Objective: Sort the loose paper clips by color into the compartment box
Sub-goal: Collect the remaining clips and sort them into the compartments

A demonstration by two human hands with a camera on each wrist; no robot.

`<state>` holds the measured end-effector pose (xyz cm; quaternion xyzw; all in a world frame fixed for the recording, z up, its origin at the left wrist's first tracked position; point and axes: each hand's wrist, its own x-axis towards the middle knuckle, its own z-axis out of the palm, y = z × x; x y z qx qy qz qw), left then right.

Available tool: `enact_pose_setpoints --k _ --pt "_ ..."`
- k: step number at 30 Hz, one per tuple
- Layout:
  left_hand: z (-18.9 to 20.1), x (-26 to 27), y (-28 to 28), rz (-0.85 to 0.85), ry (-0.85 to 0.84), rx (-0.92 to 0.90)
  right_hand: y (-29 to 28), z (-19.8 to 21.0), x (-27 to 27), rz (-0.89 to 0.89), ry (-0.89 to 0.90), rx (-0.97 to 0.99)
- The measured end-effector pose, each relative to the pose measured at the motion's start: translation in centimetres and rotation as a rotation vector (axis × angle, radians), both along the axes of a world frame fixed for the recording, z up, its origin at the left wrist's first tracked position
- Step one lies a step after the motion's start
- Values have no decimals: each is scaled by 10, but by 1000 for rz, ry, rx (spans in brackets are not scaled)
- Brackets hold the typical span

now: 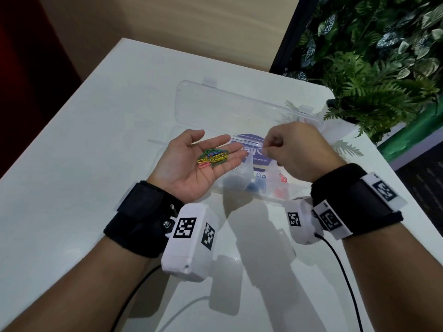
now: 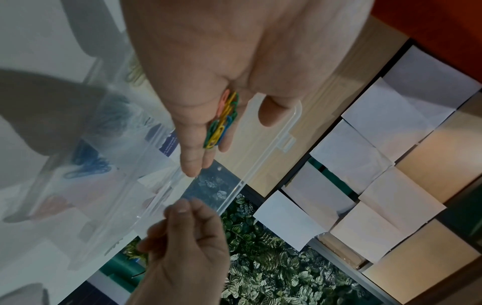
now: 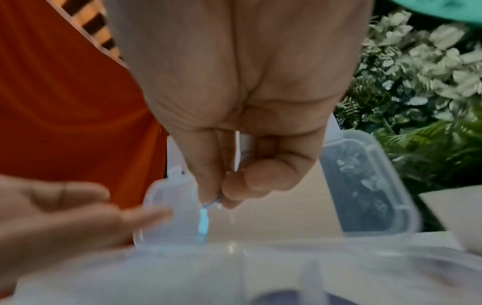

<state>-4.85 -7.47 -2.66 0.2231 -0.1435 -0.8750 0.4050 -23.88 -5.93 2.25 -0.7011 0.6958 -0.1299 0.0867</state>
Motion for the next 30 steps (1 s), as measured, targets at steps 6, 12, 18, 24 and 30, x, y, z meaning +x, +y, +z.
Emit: enact_pose_setpoints --k 6,12,18,24,30 --pt "0 -4 4 -19 -1 -2 4 -12 9 8 -22 -17" --pt "-1 -7 7 -72 10 -54 6 0 38 254 -45 7" --pt "-8 -9 7 -88 30 -52 4 2 45 259 40 71" --pt "-6 -9 8 -86 22 -67 2 4 42 228 20 45" --pt "-3 -10 9 -71 34 -65 2 4 40 227 -26 52"
